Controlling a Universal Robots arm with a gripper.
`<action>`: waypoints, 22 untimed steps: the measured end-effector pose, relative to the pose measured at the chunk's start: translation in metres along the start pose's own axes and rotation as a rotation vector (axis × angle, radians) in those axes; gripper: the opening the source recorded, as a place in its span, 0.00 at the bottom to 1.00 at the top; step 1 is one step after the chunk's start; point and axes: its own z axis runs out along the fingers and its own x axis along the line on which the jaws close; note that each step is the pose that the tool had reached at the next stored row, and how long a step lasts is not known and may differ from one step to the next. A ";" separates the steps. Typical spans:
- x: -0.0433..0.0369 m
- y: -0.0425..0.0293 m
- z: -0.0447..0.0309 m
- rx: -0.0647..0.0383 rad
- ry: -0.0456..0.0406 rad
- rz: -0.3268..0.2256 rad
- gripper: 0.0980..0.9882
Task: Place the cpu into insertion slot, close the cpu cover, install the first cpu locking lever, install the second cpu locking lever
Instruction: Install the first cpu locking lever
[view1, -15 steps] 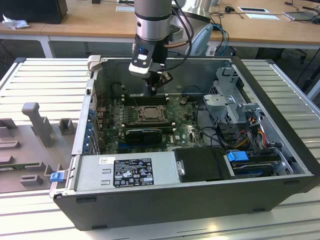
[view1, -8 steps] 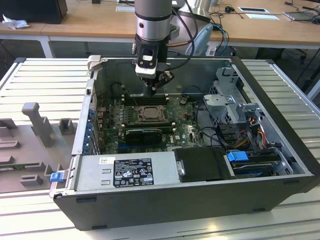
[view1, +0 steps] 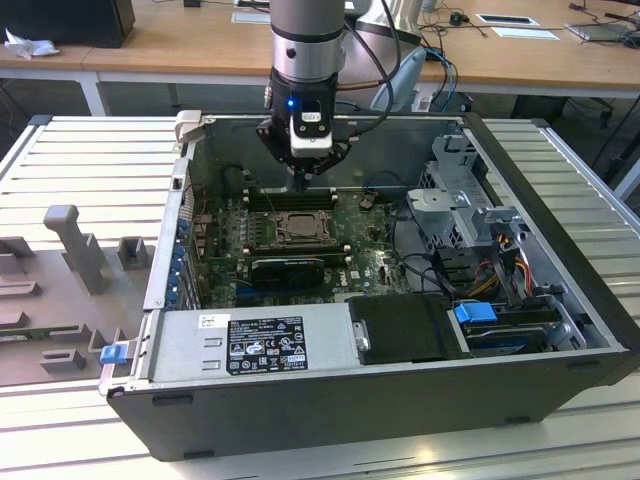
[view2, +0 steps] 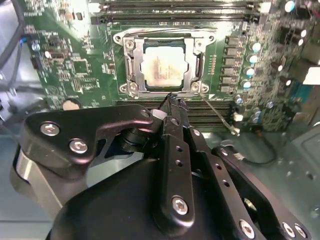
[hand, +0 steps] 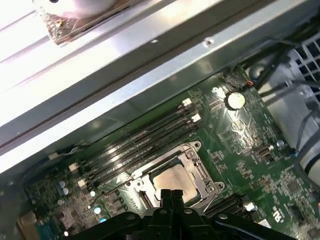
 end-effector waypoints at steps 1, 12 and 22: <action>0.0000 0.0000 0.0000 0.000 0.0011 -0.019 0.01; 0.0000 -0.0001 0.0008 0.003 0.0168 -0.282 0.01; 0.0025 -0.0016 0.0039 0.001 0.0177 -0.517 0.01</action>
